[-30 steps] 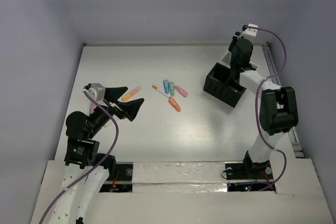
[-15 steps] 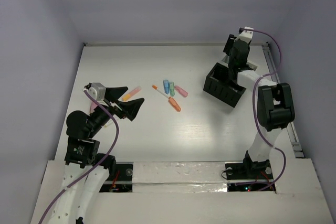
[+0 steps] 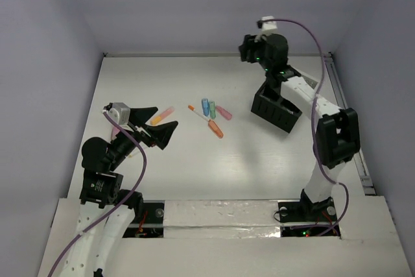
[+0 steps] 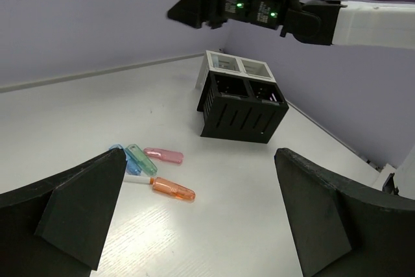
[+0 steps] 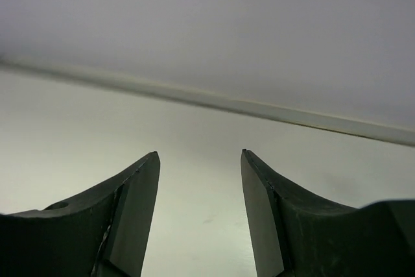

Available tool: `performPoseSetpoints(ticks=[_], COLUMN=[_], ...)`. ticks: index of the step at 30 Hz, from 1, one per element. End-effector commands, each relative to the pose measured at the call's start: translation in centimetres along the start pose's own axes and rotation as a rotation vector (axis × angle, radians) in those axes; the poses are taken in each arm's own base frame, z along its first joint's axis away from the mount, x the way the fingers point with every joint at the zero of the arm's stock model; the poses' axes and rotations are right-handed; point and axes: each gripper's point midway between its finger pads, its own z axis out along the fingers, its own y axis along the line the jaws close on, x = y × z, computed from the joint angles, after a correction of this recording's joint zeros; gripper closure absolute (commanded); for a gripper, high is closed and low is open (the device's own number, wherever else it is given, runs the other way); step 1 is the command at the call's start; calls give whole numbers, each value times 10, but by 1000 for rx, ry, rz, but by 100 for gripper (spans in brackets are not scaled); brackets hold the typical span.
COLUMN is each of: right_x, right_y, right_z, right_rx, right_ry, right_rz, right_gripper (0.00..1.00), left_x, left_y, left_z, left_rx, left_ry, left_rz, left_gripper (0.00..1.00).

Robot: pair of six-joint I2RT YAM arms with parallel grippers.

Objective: Sort the stationery into containers
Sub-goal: Place the pen in the storage box, then move the pen to the center of the board.

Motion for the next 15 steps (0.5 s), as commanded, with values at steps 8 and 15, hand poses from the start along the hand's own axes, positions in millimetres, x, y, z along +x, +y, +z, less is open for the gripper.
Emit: performPoseSetpoints(ticks=[8,15], right_x=[113,161], right_y=[218,305], right_z=[-28,-39], right_rx=[-585,-682], right_ry=[393,508], right_rz=[22,152], right_gripper=[41,29], left_x=[-31,-32], left_y=[-12,-13], left_z=[-4,-5], left_rx=[24,26], left_ry=[-92,-97], left_rz=[56,58], left_gripper=[1,1])
